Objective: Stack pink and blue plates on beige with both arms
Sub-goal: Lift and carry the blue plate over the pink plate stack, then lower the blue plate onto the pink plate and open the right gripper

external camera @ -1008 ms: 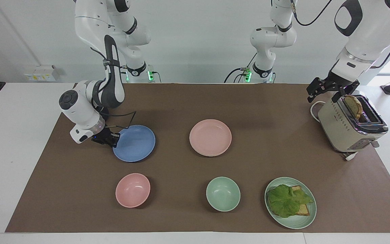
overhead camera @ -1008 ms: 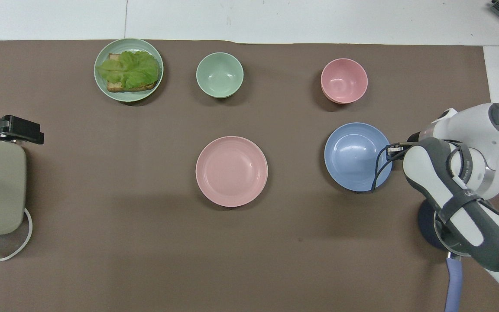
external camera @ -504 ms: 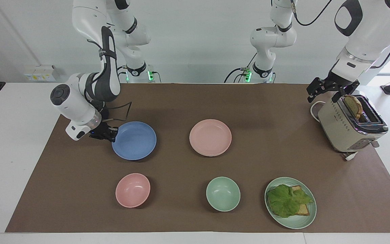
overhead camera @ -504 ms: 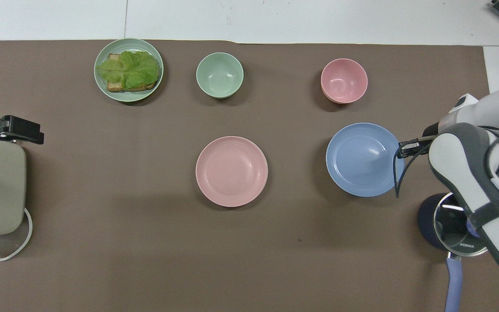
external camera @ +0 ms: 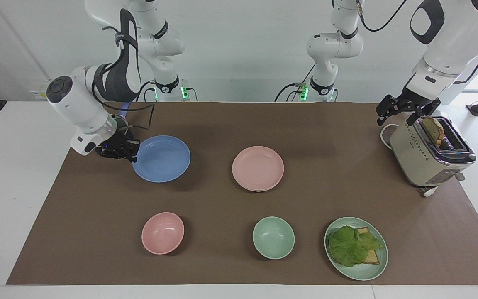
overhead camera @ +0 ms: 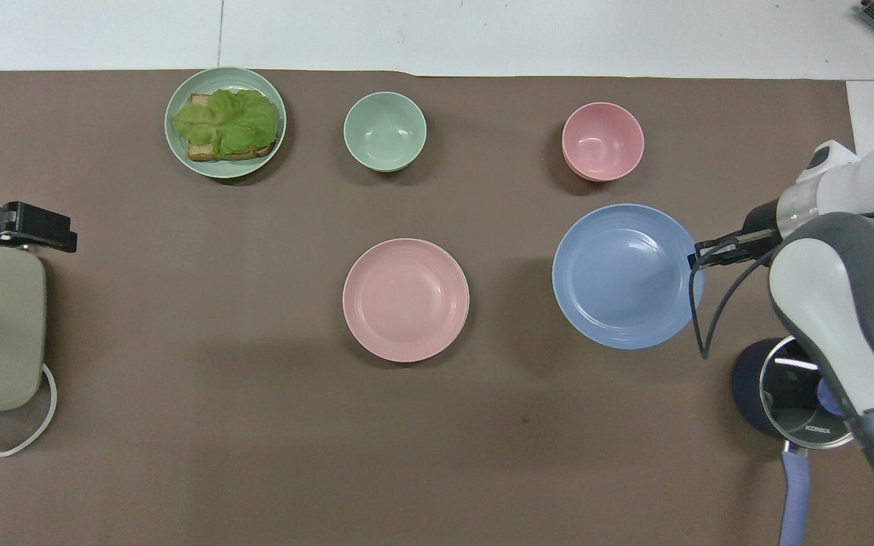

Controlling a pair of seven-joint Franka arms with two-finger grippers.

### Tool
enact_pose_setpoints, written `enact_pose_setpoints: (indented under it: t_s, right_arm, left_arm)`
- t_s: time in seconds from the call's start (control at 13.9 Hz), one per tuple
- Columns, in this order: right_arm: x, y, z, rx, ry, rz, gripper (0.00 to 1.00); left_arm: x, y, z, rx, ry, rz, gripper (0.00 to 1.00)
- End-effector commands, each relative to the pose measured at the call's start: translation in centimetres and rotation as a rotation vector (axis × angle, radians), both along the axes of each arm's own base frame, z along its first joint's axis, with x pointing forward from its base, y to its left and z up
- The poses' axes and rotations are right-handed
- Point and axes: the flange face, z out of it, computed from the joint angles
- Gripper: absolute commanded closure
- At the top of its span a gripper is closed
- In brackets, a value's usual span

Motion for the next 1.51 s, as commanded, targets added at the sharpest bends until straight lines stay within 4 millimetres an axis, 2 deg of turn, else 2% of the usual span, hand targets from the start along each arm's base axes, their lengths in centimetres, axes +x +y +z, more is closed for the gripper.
enact_pose_setpoints:
  t_s: [0.0, 0.22, 0.43, 0.72, 1.08, 1.44]
  right_arm:
    - [0.4, 4.8, 0.3, 0.018, -0.025, -0.039, 1.00]
    - [-0.1, 11.5, 0.0, 0.016, -0.026, -0.101, 1.00]
    - [-0.4, 18.2, -2.5, 0.040, -0.030, -0.154, 1.00]
    - [-1.3, 24.9, -5.5, 0.058, -0.047, -0.217, 1.00]
    - [-2.5, 27.9, -8.4, 0.042, -0.029, -0.202, 1.00]
    - [-2.9, 27.6, -10.6, 0.025, -0.020, -0.193, 1.00]
  left_arm:
    - [-0.4, 0.4, 0.4, 0.016, 0.003, 0.006, 0.00]
    - [-0.4, 0.4, 0.4, 0.016, 0.003, 0.006, 0.00]
    - [-0.4, 0.4, 0.4, 0.016, 0.003, 0.006, 0.00]
    - [-0.4, 0.4, 0.4, 0.016, 0.003, 0.006, 0.00]
    - [-0.4, 0.4, 0.4, 0.016, 0.003, 0.007, 0.00]
    - [-0.4, 0.4, 0.4, 0.016, 0.003, 0.006, 0.00]
